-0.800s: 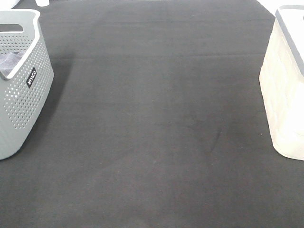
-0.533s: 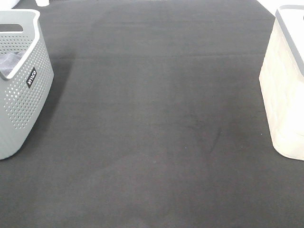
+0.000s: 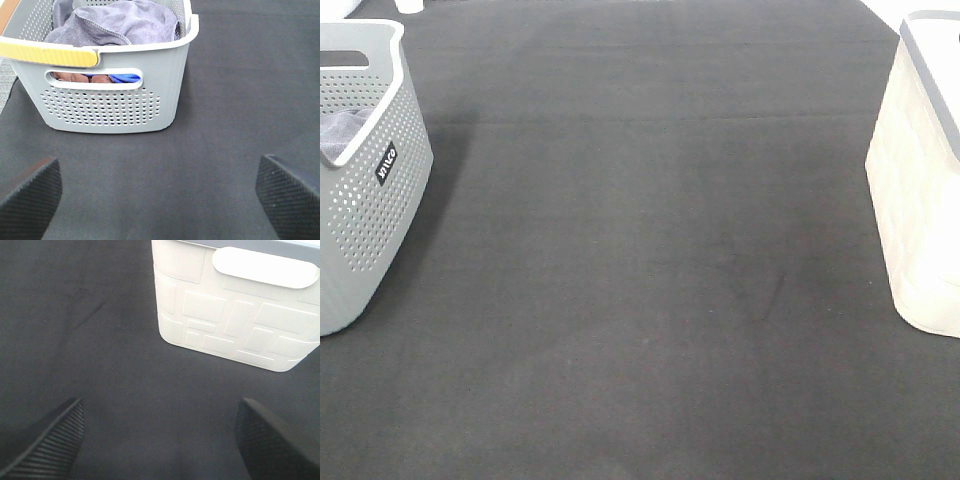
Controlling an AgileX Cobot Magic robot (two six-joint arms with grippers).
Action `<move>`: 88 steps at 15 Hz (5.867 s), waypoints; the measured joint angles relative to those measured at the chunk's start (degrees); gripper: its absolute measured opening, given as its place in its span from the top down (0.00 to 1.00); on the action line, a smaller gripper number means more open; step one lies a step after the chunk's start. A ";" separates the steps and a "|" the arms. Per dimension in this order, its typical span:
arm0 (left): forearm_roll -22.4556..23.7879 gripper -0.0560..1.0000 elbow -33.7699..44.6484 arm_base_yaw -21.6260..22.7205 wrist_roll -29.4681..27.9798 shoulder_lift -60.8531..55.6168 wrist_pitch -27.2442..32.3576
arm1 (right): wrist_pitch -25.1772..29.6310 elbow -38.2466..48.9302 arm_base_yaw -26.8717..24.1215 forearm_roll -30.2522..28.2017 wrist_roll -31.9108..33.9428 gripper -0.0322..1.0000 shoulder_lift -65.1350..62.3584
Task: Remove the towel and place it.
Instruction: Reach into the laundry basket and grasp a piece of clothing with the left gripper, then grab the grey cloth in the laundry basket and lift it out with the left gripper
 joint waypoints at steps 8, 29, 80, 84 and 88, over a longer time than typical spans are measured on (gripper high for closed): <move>0.00 0.01 0.00 0.00 3.90 0.00 0.00 | 0.00 0.00 0.00 0.00 0.00 0.24 0.00; 0.00 0.01 0.00 0.00 4.18 0.00 0.00 | 0.00 0.00 0.00 0.00 0.00 0.24 0.00; 30.65 0.74 -57.30 1.49 57.93 118.14 -15.24 | 0.00 0.00 0.00 0.00 0.00 0.24 0.00; 29.16 0.95 -57.30 1.49 55.12 118.14 -14.21 | 0.00 0.00 0.00 0.00 0.00 0.24 0.00; 29.34 0.95 -57.30 1.49 55.06 118.14 -12.95 | 0.00 0.00 0.00 0.00 0.00 0.24 0.00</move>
